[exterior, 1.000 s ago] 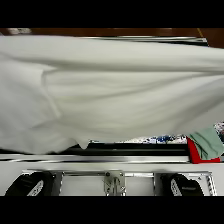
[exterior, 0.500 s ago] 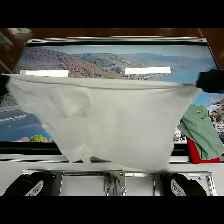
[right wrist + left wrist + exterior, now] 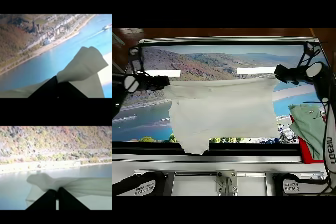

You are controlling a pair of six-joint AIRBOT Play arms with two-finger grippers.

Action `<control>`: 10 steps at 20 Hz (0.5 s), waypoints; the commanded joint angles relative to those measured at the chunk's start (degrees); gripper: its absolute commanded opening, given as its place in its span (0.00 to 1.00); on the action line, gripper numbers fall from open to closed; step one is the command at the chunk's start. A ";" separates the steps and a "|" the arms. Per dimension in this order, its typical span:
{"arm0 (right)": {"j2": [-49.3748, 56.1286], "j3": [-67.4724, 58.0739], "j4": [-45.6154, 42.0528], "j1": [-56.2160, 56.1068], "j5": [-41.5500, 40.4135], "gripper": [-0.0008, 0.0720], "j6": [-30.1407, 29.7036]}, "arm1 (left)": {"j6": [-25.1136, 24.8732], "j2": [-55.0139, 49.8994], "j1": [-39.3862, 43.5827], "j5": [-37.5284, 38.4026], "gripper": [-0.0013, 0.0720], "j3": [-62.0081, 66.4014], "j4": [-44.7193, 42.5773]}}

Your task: Fold the shirts.

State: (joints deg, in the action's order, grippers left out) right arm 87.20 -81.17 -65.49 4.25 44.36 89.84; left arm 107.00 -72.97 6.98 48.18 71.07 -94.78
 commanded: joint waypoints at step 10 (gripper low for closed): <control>3.67 -5.64 2.93 0.46 19.76 0.82 -9.88 | -18.29 -11.30 -6.56 26.62 0.93 8.50 17.64</control>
State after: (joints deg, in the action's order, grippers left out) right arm 93.43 -84.09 -58.87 2.24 49.89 85.65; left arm 101.71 -84.05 3.29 57.21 75.44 -79.11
